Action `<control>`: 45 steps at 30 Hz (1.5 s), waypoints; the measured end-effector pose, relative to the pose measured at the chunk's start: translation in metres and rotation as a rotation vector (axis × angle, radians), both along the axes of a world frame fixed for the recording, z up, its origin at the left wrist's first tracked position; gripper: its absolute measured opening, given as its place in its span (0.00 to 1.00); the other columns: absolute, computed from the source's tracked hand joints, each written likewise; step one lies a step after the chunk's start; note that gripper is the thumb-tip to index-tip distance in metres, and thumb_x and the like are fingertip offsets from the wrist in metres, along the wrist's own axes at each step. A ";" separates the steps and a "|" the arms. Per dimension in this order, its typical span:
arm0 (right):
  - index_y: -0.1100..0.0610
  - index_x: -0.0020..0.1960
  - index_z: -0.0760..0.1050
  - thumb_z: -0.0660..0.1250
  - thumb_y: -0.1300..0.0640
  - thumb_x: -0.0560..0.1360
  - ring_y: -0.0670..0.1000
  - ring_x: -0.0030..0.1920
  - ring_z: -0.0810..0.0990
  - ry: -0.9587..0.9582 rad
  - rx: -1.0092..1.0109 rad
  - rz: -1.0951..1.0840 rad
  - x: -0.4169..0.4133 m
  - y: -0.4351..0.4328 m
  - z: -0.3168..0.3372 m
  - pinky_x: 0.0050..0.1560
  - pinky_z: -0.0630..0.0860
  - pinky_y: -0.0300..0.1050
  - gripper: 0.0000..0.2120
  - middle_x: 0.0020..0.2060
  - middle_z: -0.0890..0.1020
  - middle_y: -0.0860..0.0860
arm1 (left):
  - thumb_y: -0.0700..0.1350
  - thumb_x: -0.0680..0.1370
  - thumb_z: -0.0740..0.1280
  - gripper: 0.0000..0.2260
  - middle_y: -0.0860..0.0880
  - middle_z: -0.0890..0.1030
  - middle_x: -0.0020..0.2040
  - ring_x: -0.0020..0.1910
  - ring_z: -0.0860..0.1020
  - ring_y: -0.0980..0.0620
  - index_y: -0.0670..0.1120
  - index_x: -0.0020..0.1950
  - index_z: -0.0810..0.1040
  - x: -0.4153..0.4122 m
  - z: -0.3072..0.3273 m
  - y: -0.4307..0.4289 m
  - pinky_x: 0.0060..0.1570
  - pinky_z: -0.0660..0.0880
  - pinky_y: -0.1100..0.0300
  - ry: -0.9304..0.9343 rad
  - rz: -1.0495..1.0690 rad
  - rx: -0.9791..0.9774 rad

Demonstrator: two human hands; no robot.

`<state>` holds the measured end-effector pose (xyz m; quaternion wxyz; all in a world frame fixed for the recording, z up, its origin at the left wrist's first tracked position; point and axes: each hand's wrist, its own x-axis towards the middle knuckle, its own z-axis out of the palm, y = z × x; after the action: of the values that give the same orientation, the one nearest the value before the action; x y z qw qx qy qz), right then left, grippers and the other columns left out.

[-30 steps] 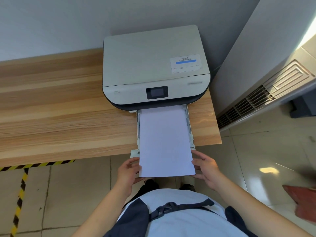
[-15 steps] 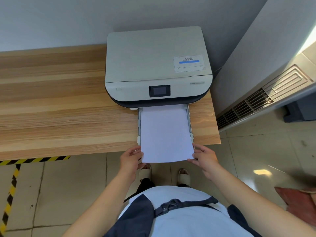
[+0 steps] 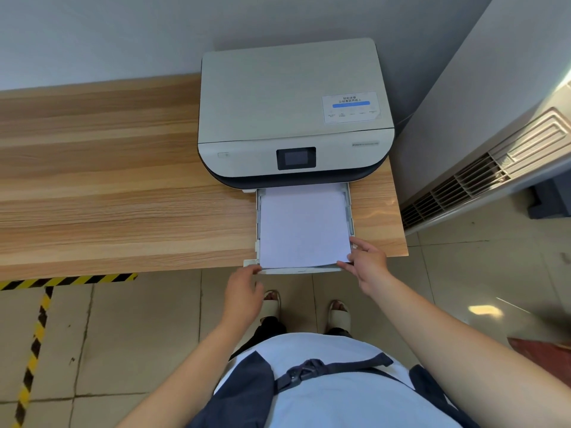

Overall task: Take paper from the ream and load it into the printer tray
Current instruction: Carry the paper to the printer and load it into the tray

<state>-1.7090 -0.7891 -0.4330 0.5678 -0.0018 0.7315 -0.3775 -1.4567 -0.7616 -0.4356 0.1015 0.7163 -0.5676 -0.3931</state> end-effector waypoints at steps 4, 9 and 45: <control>0.56 0.64 0.77 0.60 0.74 0.78 0.57 0.47 0.83 0.042 0.005 -0.012 0.001 -0.005 -0.002 0.48 0.84 0.48 0.21 0.65 0.76 0.58 | 0.39 0.78 0.63 0.22 0.47 0.73 0.72 0.71 0.68 0.45 0.47 0.73 0.72 0.001 -0.009 0.009 0.70 0.65 0.52 -0.240 -0.321 -0.028; 0.57 0.64 0.77 0.60 0.74 0.78 0.57 0.47 0.84 0.055 -0.019 -0.036 0.003 -0.016 0.005 0.46 0.84 0.44 0.21 0.59 0.78 0.57 | 0.42 0.77 0.63 0.24 0.47 0.72 0.72 0.71 0.68 0.45 0.48 0.73 0.71 0.001 -0.008 0.007 0.70 0.62 0.51 -0.349 -0.431 -0.051; 0.56 0.80 0.43 0.60 0.48 0.77 0.53 0.76 0.55 1.123 0.079 1.573 0.004 0.064 -0.006 0.74 0.55 0.55 0.39 0.77 0.57 0.52 | 0.45 0.78 0.63 0.32 0.46 0.62 0.75 0.72 0.60 0.43 0.56 0.80 0.53 -0.009 -0.009 0.002 0.53 0.79 0.55 -0.446 -0.505 0.037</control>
<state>-1.7055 -0.7254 -0.4389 0.2256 -0.6522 0.6980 0.1912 -1.4662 -0.7594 -0.4448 -0.1388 0.6230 -0.7281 -0.2499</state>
